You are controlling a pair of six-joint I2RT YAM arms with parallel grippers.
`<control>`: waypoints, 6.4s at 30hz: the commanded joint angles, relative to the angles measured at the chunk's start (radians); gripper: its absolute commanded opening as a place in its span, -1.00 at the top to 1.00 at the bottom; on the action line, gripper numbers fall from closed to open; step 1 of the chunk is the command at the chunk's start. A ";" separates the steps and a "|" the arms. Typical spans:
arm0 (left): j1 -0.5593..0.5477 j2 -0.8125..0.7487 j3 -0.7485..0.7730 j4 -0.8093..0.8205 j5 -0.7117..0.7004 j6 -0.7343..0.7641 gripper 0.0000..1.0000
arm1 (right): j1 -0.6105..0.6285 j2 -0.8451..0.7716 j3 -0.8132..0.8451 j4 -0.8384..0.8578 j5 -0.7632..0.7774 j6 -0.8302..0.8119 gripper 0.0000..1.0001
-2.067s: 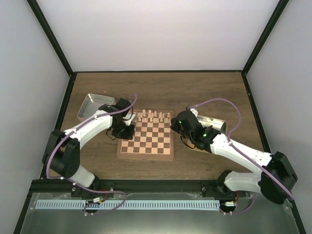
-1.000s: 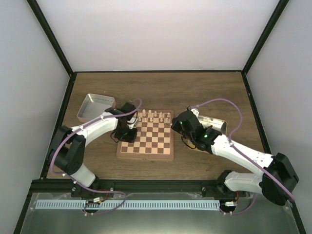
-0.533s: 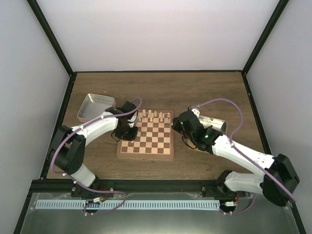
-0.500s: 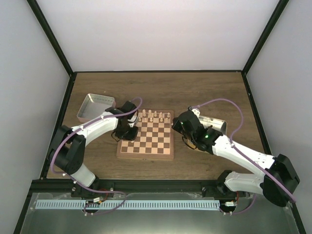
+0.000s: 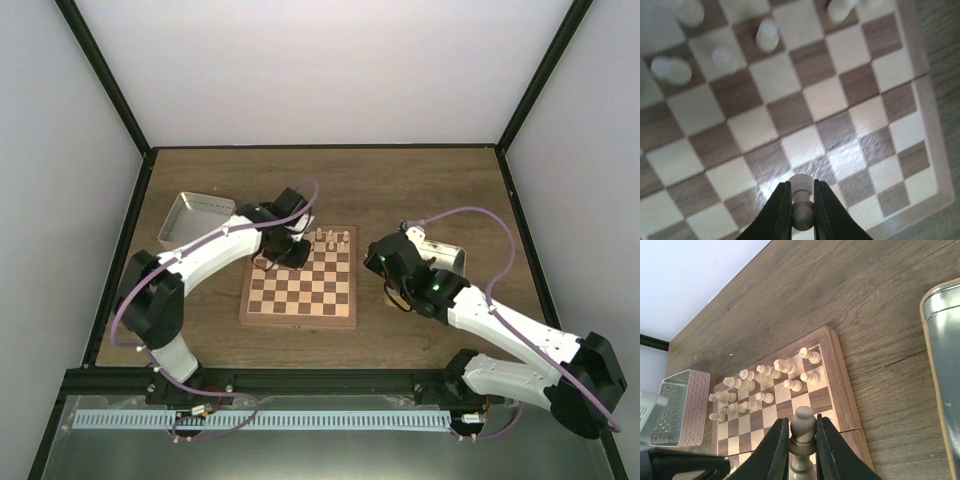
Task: Set up the chess pieces on the board
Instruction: Pick up the chess piece from the chessboard, then place the chess piece on the chessboard.
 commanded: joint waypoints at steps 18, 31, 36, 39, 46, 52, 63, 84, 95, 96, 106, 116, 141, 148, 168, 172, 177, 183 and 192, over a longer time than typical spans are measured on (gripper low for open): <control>-0.086 0.419 0.498 -0.147 -0.176 0.044 0.78 | -0.003 -0.092 -0.046 -0.064 0.106 0.016 0.74; -0.087 0.525 0.579 -0.158 -0.250 0.047 0.72 | -0.001 -0.084 -0.051 -0.053 0.096 0.017 0.74; -0.086 0.532 0.585 -0.153 -0.259 0.049 0.67 | -0.002 -0.084 -0.054 -0.054 0.093 0.020 0.74; -0.083 0.538 0.597 -0.155 -0.265 0.054 0.65 | -0.003 -0.081 -0.056 -0.047 0.084 0.019 0.74; -0.078 0.541 0.609 -0.155 -0.250 0.059 0.64 | -0.003 -0.076 -0.056 -0.045 0.078 0.019 0.74; -0.079 0.516 0.582 -0.167 -0.235 0.056 0.49 | -0.003 -0.083 -0.057 -0.047 0.079 0.019 0.73; -0.079 0.496 0.522 -0.144 -0.236 0.049 0.68 | -0.002 -0.081 -0.059 -0.044 0.074 0.021 0.74; -0.078 0.502 0.521 -0.111 -0.245 0.068 0.47 | -0.002 -0.072 -0.049 -0.042 0.069 0.021 0.74; -0.079 0.430 0.506 -0.122 -0.226 0.055 0.50 | -0.002 -0.077 -0.045 -0.035 0.063 0.007 0.74; -0.079 0.415 0.496 -0.122 -0.229 0.053 0.50 | -0.002 -0.077 -0.045 -0.031 0.061 0.002 0.74; -0.075 0.167 0.329 0.048 -0.217 -0.008 0.43 | -0.004 -0.086 -0.091 0.292 -0.149 -0.354 0.70; -0.046 -0.320 -0.147 0.572 0.071 -0.054 0.06 | -0.025 -0.047 -0.019 0.446 -0.270 -0.473 0.70; -0.045 -0.413 -0.304 0.760 0.349 0.014 0.23 | -0.027 0.071 0.101 0.416 -0.485 -0.140 0.71; -0.044 -0.420 -0.305 0.737 0.323 0.042 0.11 | -0.026 0.062 0.096 0.422 -0.487 -0.146 0.71; -0.046 -0.480 -0.314 0.718 0.260 0.244 0.85 | -0.049 0.062 0.189 0.263 -0.685 -0.177 0.18; -0.048 -0.534 -0.337 0.656 0.221 0.372 0.86 | -0.066 0.077 0.310 0.113 -0.772 -0.277 -0.02; -0.049 -0.634 -0.426 0.696 0.281 0.548 0.86 | -0.068 0.111 0.390 0.006 -0.847 -0.342 -0.03; -0.050 -0.707 -0.477 0.716 0.301 0.662 0.84 | -0.068 0.170 0.443 -0.049 -0.918 -0.421 0.01; -0.049 -0.681 -0.456 0.607 0.381 0.796 0.84 | -0.068 0.193 0.441 -0.037 -1.082 -0.480 0.24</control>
